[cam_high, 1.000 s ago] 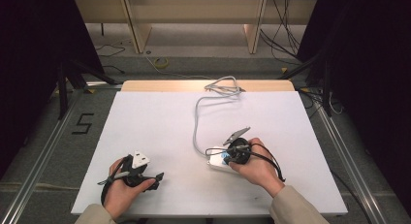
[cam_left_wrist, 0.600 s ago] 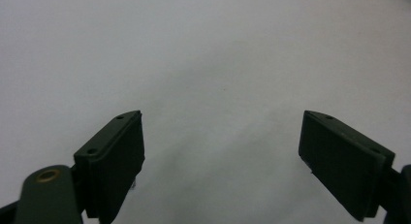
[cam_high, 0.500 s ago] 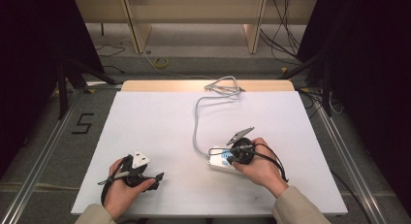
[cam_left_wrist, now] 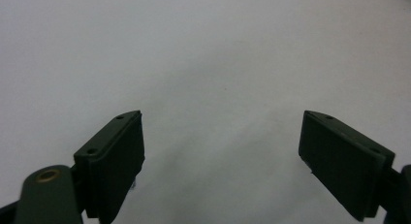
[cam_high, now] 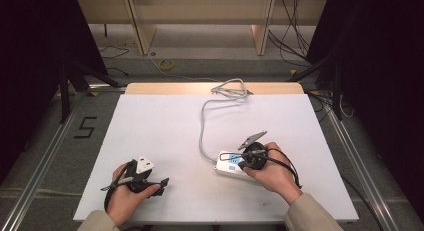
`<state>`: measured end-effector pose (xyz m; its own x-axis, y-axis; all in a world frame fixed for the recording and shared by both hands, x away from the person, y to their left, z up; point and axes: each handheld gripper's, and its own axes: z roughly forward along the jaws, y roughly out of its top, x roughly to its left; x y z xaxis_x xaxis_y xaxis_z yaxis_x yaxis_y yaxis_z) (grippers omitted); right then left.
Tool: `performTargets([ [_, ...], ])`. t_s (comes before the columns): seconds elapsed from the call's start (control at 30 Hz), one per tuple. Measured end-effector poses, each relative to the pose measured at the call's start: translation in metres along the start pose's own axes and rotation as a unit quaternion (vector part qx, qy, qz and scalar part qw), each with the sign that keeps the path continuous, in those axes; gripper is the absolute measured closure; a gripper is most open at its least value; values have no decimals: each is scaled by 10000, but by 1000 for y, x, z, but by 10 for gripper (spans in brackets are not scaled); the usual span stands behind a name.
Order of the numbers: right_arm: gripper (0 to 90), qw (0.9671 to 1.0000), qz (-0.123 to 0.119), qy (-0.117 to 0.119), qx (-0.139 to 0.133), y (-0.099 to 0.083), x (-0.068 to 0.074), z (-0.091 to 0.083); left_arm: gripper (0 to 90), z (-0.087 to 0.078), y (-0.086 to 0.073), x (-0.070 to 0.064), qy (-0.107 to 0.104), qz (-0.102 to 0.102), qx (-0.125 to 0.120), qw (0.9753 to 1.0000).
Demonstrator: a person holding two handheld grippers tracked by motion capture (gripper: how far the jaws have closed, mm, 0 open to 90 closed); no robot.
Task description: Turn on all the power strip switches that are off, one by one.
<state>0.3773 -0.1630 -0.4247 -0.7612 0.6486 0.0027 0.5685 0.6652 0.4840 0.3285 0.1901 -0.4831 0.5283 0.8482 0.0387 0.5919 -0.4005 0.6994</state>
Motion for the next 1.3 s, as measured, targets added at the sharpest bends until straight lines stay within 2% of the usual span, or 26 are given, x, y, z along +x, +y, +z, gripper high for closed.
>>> performTargets([
  [0.7,900,9999,134,-87,39,-12,-10,-14,163,0,0,0,2,-18,8,10000],
  [1.3,900,9996,212,-74,177,-18,-14,-17,163,0,0,0,3,-24,1,10000],
])
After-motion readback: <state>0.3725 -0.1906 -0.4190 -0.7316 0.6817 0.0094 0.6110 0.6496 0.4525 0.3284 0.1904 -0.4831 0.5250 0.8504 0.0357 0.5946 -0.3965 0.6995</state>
